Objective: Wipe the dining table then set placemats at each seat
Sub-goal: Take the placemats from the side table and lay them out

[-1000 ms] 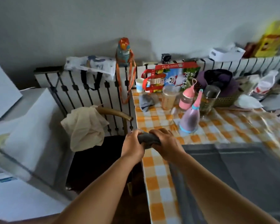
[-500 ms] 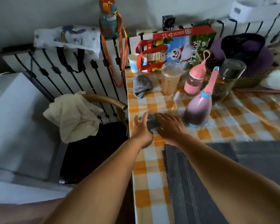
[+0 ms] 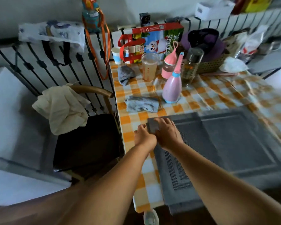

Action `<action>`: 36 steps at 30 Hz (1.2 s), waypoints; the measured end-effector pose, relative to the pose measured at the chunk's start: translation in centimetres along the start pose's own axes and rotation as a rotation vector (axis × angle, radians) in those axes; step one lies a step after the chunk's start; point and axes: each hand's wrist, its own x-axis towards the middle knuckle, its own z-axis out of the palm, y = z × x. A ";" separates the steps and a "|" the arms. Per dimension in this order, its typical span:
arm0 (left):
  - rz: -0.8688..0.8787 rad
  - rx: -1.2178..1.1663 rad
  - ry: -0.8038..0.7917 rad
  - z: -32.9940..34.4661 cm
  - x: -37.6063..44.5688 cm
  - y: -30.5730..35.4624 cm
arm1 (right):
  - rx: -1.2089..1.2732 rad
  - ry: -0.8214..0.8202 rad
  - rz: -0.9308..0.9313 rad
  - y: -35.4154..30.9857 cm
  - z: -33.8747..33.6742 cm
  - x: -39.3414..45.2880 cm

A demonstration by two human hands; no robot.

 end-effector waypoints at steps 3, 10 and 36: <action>-0.036 -0.007 -0.036 2.4 -4.5 -2.8 | 0.001 -0.037 0.073 1.8 -0.9 -5.3; -0.153 0.122 0.052 5.5 -8.9 -4.7 | -0.045 -0.175 0.188 5.1 -2.3 -12.4; -0.072 0.136 0.325 11.7 -10.0 4.8 | 0.227 -0.324 0.097 12.0 -8.3 -8.9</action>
